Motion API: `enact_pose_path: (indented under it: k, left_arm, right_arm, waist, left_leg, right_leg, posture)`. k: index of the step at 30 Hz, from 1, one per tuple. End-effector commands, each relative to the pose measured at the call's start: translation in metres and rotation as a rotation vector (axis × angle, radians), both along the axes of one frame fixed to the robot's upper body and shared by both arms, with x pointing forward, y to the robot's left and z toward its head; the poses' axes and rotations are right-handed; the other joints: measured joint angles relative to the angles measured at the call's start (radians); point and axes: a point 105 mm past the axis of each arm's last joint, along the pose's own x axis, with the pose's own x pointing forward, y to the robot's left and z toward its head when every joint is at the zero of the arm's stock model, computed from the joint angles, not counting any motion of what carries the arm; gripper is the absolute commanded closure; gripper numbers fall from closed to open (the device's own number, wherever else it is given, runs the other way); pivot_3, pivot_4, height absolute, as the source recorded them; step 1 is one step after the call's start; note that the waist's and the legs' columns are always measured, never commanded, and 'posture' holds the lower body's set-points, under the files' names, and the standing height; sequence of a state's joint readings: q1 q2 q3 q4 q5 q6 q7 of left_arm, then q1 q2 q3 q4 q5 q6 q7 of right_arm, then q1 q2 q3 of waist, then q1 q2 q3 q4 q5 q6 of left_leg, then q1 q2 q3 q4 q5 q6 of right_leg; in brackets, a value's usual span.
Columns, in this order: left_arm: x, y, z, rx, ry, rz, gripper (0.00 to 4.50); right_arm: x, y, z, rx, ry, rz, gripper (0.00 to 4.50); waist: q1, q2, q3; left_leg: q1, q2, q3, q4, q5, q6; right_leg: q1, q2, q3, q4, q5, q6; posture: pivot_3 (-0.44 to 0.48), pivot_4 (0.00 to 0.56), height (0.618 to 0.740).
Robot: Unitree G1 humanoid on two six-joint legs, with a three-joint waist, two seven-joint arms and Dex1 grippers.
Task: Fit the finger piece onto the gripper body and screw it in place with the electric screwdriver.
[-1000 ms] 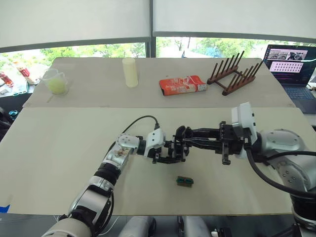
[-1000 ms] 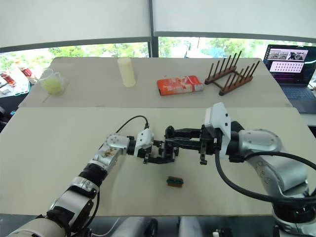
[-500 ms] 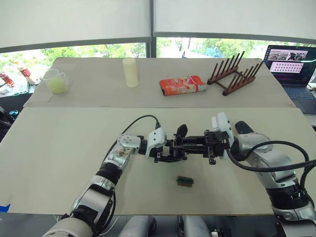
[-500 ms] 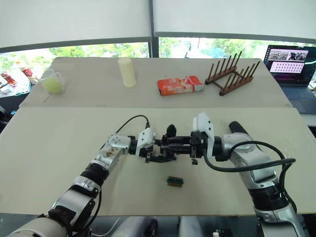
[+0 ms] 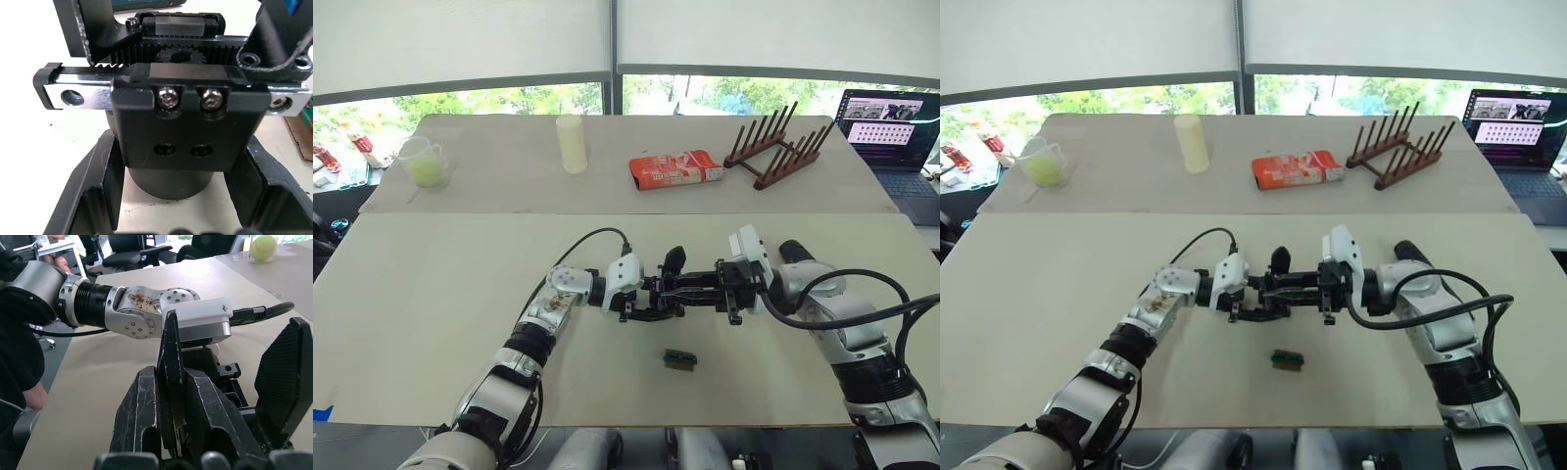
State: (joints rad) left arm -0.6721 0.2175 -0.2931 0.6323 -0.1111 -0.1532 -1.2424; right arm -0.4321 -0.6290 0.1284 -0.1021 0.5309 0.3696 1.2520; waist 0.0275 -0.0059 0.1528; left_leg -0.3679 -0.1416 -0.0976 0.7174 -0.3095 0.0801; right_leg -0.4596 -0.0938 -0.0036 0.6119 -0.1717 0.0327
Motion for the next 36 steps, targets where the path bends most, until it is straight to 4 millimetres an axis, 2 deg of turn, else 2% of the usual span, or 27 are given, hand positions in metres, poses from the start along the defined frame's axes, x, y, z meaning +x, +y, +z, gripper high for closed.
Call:
enact_pose_path:
  k: [1,5,9,13,21,24,30,33,36]
  left_arm:
    - [0.004,0.001,0.007,0.003,-0.038,0.011,2.19]
    - [0.004,0.001,0.007,0.004,-0.04,0.011,2.19]
    - [0.007,0.002,0.006,0.003,-0.03,0.031,2.19]
    - [0.01,0.001,0.006,0.003,-0.024,0.041,2.19]
    - [0.013,0.001,0.009,-0.005,-0.033,0.045,2.19]
    - [0.012,0.001,0.008,-0.006,-0.033,0.047,2.19]
    - [0.012,0.0,0.008,-0.02,-0.03,0.062,2.19]
    - [0.012,0.0,0.007,-0.019,-0.029,0.064,2.19]
    - [0.012,0.002,0.007,-0.007,-0.047,0.054,2.19]
  right_arm:
    - [-0.001,-0.006,-0.015,-0.073,0.035,0.009,4.19]
    - [-0.001,-0.006,-0.023,-0.08,0.072,-0.001,4.19]
    - [0.009,-0.013,-0.028,-0.062,0.081,-0.135,4.19]
    - [-0.003,-0.018,-0.035,-0.118,0.106,-0.055,4.19]
    - [-0.003,-0.015,-0.046,-0.232,0.218,0.099,4.19]
    - [-0.001,-0.015,-0.048,-0.235,0.237,0.085,4.19]
    - [0.002,-0.032,-0.061,-0.257,0.166,-0.129,4.19]
    - [-0.004,-0.029,-0.061,-0.239,0.199,-0.111,4.19]
    - [-0.011,-0.026,-0.067,-0.298,0.223,0.014,4.19]
  waist:
    - [0.0,0.0,0.0]
    - [0.0,0.0,-0.001]
    - [0.0,0.0,-0.002]
    - [0.004,0.001,-0.004]
    - [0.013,0.001,-0.005]
    - [0.013,0.0,-0.005]
    - [0.014,-0.001,-0.012]
    - [0.013,-0.001,-0.015]
    - [0.013,-0.001,-0.015]
  left_leg:
    - [0.0,0.0,0.0,0.0,0.0,0.0]
    - [0.001,0.0,0.0,0.0,0.0,0.0]
    - [0.002,0.0,-0.001,0.0,0.0,0.0]
    - [0.004,0.0,0.0,0.0,0.0,0.0]
    - [0.004,0.0,0.0,0.0,0.0,0.0]
    - [0.005,0.0,0.0,0.0,0.0,0.0]
    - [0.005,0.0,-0.001,0.0,0.0,0.0]
    - [0.008,0.0,-0.001,-0.001,0.0,0.0]
    - [0.01,0.0,-0.001,-0.003,-0.001,0.0]
  right_leg:
    - [0.0,0.0,0.0,0.0,0.0,0.0]
    - [0.001,0.0,0.0,0.0,0.0,0.0]
    - [0.001,0.0,0.0,0.0,0.0,0.0]
    - [0.004,0.0,0.0,0.0,0.0,0.0]
    - [0.005,-0.001,0.0,0.0,0.0,0.0]
    - [0.005,-0.001,0.0,0.0,0.0,0.0]
    - [0.005,-0.001,0.0,0.0,0.0,0.0]
    - [0.007,-0.001,0.0,0.0,0.0,0.0]
    - [0.009,-0.001,0.0,-0.001,0.0,0.0]
  posture:
    - [0.0,0.15,0.74]
    - [0.0,0.15,0.74]
    - [0.0,0.15,0.74]
    - [0.0,0.15,0.74]
    - [0.0,0.15,0.74]
    - [0.0,0.15,0.74]
    - [0.0,0.15,0.74]
    - [0.0,0.15,0.74]
    - [0.0,0.15,0.74]
